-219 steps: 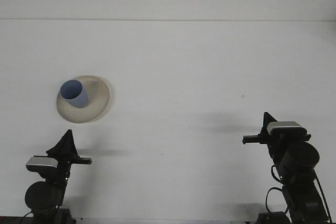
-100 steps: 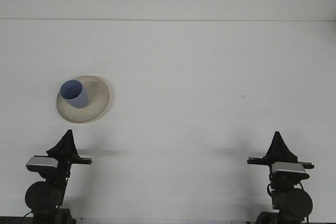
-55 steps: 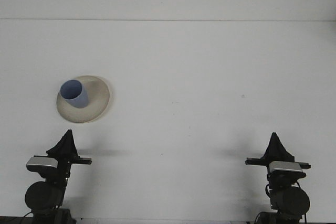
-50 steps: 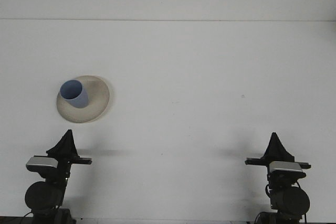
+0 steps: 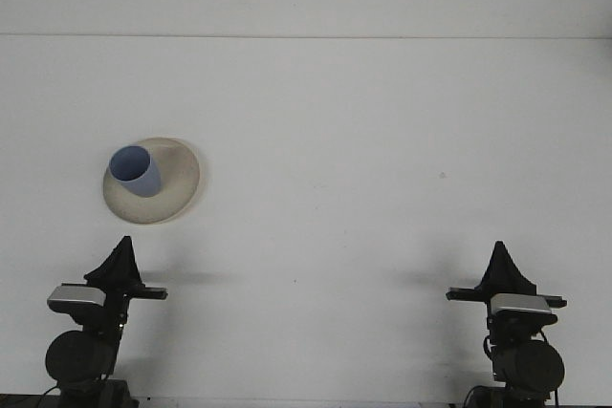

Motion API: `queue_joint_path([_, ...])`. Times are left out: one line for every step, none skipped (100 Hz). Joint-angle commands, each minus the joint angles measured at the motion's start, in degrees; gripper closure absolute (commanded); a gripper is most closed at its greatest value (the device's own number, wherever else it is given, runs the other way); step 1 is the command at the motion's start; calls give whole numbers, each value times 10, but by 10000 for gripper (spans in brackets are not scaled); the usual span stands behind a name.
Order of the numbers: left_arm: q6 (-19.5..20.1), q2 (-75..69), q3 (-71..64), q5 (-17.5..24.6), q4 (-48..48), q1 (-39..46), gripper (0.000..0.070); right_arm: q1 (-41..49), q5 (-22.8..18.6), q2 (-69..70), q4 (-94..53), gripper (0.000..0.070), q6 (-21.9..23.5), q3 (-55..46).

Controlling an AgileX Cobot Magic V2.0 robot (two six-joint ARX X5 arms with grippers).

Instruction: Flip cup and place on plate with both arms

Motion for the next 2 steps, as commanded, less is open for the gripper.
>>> queue_joint_path([7, -1, -11, 3, 8, 0, 689, -1, 0, -1, 7, 700, -4, -1])
queue_joint_path([7, -1, -11, 3, 8, 0, 689, -1, 0, -1, 7, 700, -4, -1])
